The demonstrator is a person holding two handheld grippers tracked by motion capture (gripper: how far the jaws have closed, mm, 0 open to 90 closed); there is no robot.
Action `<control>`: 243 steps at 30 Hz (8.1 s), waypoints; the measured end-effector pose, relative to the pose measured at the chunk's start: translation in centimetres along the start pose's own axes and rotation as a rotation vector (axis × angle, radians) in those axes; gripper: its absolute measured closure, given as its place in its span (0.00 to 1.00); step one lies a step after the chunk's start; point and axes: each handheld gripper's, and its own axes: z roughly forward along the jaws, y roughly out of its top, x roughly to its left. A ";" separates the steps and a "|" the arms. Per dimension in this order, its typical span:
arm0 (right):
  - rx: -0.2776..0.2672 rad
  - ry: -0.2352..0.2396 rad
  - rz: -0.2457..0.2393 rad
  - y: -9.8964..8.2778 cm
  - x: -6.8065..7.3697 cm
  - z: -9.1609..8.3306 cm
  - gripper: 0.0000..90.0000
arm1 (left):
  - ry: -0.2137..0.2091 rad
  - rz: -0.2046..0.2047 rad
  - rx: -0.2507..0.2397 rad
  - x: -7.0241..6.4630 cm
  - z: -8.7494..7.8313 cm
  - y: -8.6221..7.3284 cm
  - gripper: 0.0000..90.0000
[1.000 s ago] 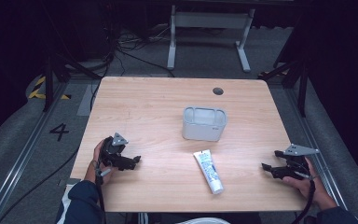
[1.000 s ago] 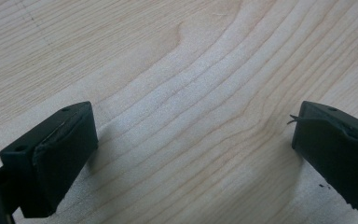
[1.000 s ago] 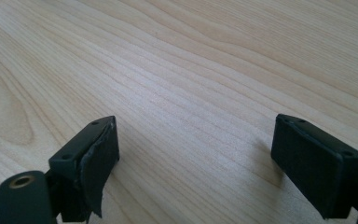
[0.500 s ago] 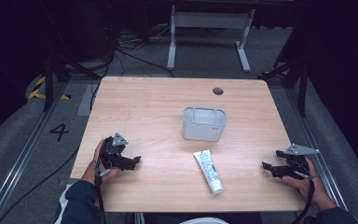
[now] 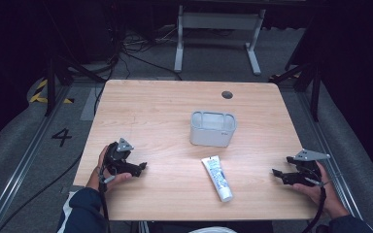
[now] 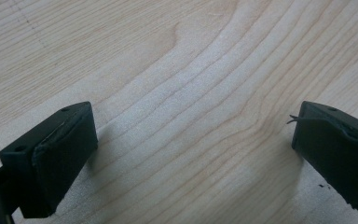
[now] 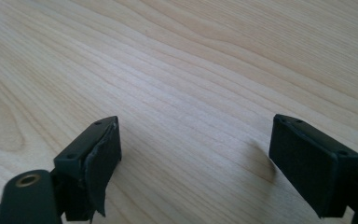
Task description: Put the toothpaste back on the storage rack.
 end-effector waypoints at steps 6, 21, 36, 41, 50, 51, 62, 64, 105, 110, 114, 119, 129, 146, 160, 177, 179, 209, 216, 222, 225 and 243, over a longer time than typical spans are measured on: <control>-0.004 0.055 -0.017 1.0 1.2 -0.3 0.27 | 0.002 0.001 -0.001 0.0 0.0 0.0 0.01; -0.014 0.175 -0.120 4.5 6.3 0.0 0.28 | 0.001 -0.002 -0.001 0.0 0.0 0.0 0.01; -0.004 0.237 -0.208 8.2 11.2 2.3 0.29 | 0.004 -0.002 0.002 -0.1 0.0 0.0 0.01; -0.002 0.247 -0.232 9.2 12.6 2.9 0.28 | 0.004 -0.002 0.002 -0.1 0.0 0.0 0.01; 0.021 0.249 -0.273 10.3 14.7 4.1 0.29 | 0.004 -0.003 0.002 -0.1 0.0 0.0 0.01; 0.020 0.251 -0.272 10.4 14.8 4.3 0.29 | 0.004 -0.004 0.002 -0.1 0.0 0.0 0.01; 0.065 0.270 -0.264 11.2 16.4 6.0 0.27 | 0.006 -0.005 0.002 -0.1 0.0 0.0 0.01; 0.085 0.272 -0.268 11.2 16.7 6.4 0.27 | 0.009 -0.005 0.005 -0.1 0.0 0.0 0.01; 0.325 0.283 -0.348 13.8 18.7 9.3 0.45 | 0.009 -0.006 0.005 -0.2 0.0 0.0 0.01; 0.342 0.290 -0.376 14.1 18.8 9.2 0.52 | 0.010 -0.007 0.005 -0.2 0.0 0.0 0.01; 0.343 0.304 -0.382 14.1 18.7 9.2 0.58 | 0.008 -0.007 0.003 -0.1 0.0 0.0 0.01; 0.334 0.329 -0.378 14.2 18.2 9.1 0.63 | 0.009 -0.007 0.005 -0.2 0.0 0.0 0.01; 0.310 0.352 -0.402 14.1 18.1 8.2 0.71 | 0.006 -0.003 0.005 -0.1 -0.1 -0.1 0.01; 0.184 0.365 -0.367 14.4 17.0 5.6 0.73 | 0.010 -0.007 0.003 -0.2 -0.1 -0.1 0.01; 0.063 0.383 -0.330 14.7 15.6 3.3 0.73 | 0.009 -0.008 0.003 -0.2 -0.1 -0.1 0.01; -0.043 0.348 -0.289 14.7 13.3 1.1 0.73 | 0.010 -0.007 0.003 -0.2 -0.1 -0.1 0.01; -0.062 0.348 -0.284 14.8 13.0 0.9 0.73 | 0.011 -0.007 0.003 -0.2 -0.1 -0.1 0.01; -0.285 0.306 -0.287 17.6 11.8 -3.0 0.73 | 0.012 -0.005 0.003 -0.2 -0.1 -0.1 0.01; -0.316 0.300 -0.295 18.8 11.9 -3.3 0.73 | 0.010 -0.007 0.003 -0.2 -0.1 -0.1 0.01; -0.341 0.299 -0.293 20.5 11.8 -3.4 0.73 | 0.012 -0.005 0.003 -0.2 -0.1 -0.1 0.01; -0.341 0.296 -0.302 20.9 11.9 -3.4 0.73 | 0.012 -0.005 0.003 -0.2 -0.1 -0.1 0.01; -0.356 0.282 -0.278 23.3 11.2 -1.8 0.73 | 0.010 -0.007 0.003 -0.2 -0.1 -0.1 0.01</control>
